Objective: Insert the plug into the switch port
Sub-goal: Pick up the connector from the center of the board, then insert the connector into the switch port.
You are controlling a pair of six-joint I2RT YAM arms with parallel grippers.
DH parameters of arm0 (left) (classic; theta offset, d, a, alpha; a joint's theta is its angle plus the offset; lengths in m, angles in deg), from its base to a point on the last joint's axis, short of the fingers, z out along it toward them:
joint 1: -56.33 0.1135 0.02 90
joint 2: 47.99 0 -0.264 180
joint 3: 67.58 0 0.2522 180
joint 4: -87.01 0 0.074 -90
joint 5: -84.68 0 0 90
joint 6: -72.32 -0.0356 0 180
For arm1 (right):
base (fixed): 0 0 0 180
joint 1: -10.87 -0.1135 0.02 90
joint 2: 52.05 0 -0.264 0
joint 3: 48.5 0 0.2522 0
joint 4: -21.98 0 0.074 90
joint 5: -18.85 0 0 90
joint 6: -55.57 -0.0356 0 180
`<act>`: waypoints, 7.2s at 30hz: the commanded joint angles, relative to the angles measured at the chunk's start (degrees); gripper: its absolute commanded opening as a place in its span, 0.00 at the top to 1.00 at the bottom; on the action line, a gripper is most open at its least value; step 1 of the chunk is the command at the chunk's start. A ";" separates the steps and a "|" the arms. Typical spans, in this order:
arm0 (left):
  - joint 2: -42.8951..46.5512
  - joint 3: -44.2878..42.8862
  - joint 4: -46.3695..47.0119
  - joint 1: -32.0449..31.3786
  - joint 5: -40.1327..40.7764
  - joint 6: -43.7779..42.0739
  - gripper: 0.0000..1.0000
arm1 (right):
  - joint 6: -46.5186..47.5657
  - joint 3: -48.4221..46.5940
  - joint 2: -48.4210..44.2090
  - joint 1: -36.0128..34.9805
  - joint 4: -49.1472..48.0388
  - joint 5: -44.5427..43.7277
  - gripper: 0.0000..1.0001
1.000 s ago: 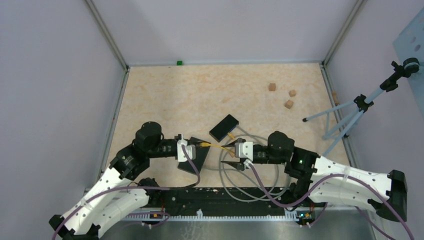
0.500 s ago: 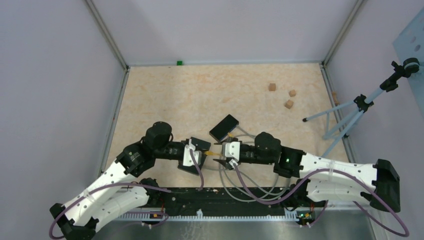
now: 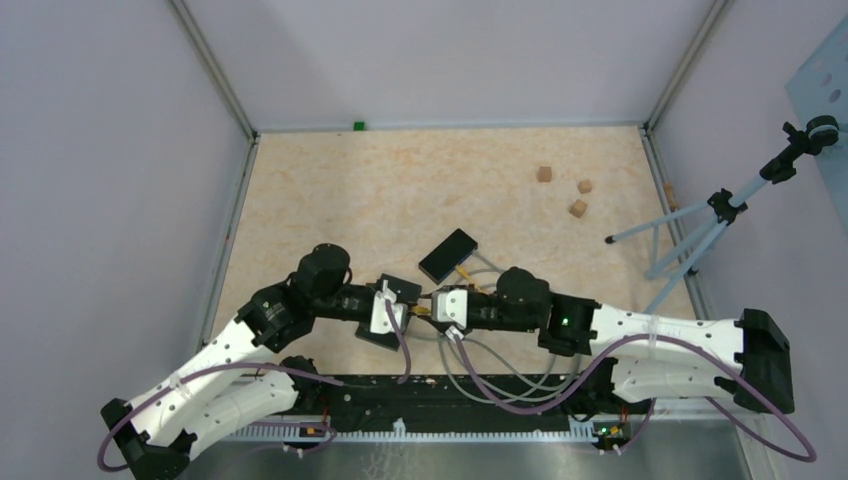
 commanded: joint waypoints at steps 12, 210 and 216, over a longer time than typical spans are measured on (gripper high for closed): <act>0.44 -1.93 1.36 -0.44 0.40 1.25 1.00 | 2.97 -3.93 1.79 -1.79 3.08 -1.67 0.65; -15.84 33.59 41.03 31.09 2.45 74.98 0.44 | -9.87 17.47 49.07 4.53 -67.20 -9.65 1.00; -11.58 36.21 40.33 27.86 4.34 78.10 0.44 | -8.64 17.55 48.58 4.51 -66.59 -7.44 1.00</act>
